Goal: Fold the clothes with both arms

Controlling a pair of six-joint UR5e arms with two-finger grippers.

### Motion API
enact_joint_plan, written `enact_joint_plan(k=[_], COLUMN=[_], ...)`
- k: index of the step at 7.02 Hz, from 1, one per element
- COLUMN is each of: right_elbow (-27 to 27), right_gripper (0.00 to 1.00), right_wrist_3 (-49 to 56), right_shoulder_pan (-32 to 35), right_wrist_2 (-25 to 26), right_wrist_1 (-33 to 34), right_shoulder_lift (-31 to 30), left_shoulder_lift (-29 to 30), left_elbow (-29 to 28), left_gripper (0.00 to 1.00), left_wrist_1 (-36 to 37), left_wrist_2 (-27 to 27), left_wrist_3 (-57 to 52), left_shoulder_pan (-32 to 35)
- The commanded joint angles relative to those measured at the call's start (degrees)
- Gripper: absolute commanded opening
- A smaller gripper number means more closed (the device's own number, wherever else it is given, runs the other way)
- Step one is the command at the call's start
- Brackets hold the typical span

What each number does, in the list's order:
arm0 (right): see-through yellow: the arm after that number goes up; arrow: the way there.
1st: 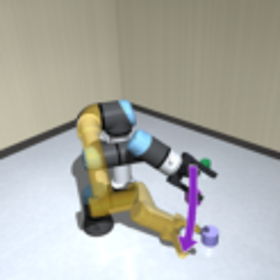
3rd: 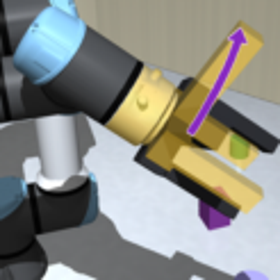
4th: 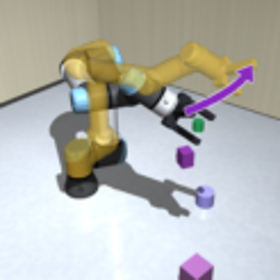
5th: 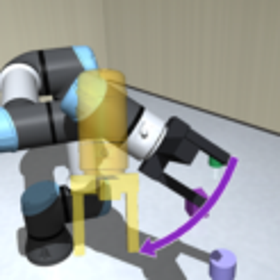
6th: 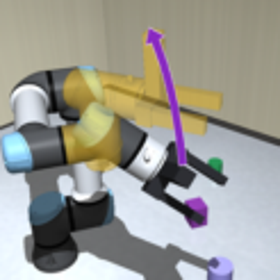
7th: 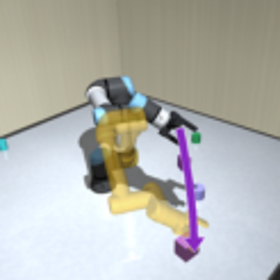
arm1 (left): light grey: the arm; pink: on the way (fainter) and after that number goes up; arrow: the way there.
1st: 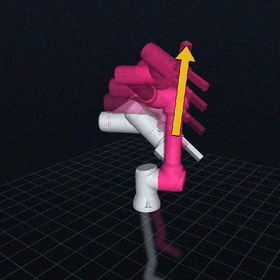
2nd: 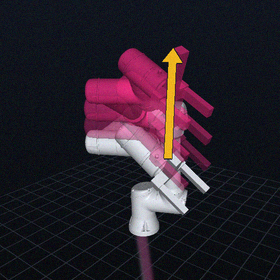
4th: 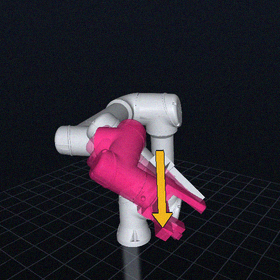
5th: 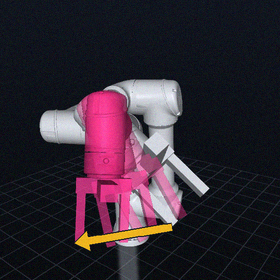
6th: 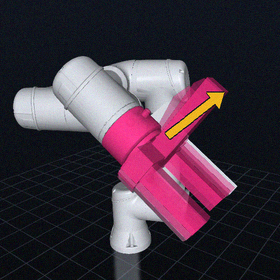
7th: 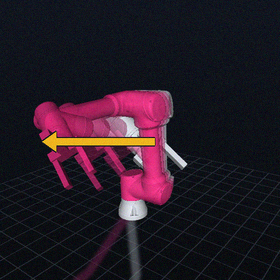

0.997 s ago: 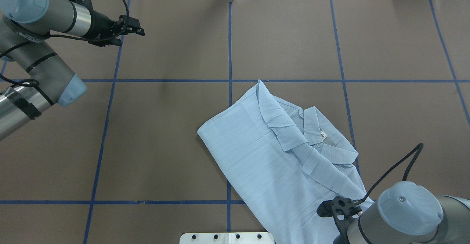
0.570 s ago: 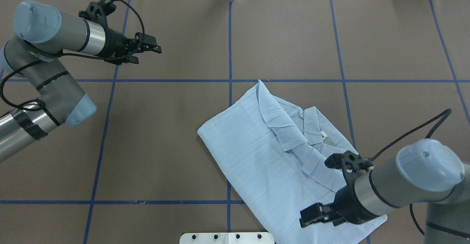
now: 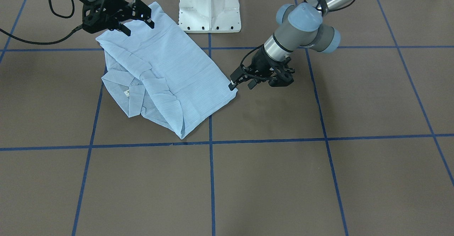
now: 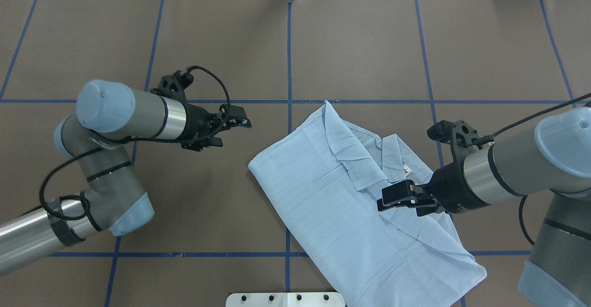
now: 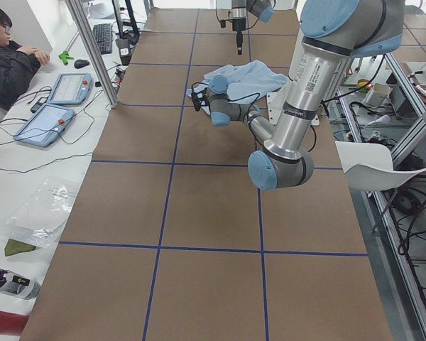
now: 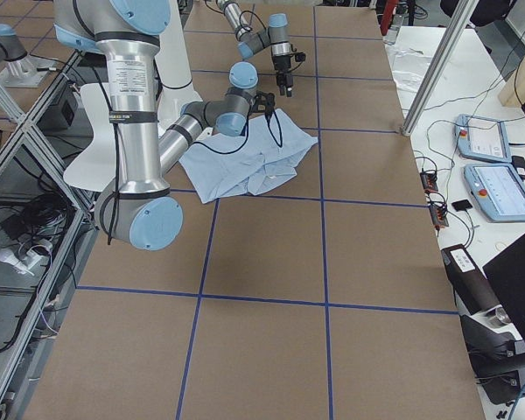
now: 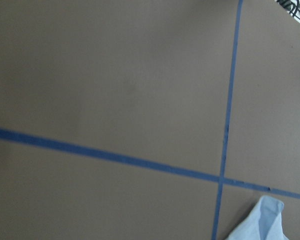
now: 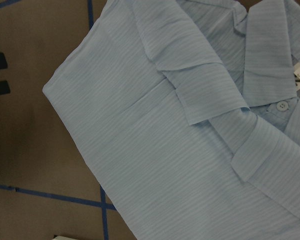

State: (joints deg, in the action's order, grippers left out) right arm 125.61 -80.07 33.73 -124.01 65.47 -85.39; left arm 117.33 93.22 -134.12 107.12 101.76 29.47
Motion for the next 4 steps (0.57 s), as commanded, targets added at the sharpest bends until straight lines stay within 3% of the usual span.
enact_joint_plan(k=[1, 4], right_elbow=[-0.7, -1.1], right_gripper=[1.00, 1.00], right_wrist_3=[0.0, 0.0], right_shoulder_pan=[1.2, 1.3], right_wrist_2=[0.3, 0.3], right_wrist_1=[0.0, 0.0], right_shoulder_lift=[0.8, 0.8], left_shoulder_lift=[2.3, 2.4], left_elbow=[-0.1, -0.6], left_gripper=[0.86, 0.81], left_wrist_1=[6.8, 8.9], left_wrist_2=[-3.3, -3.8], left_wrist_3=[1.0, 1.0], left_shoulder_pan=[-3.2, -4.2])
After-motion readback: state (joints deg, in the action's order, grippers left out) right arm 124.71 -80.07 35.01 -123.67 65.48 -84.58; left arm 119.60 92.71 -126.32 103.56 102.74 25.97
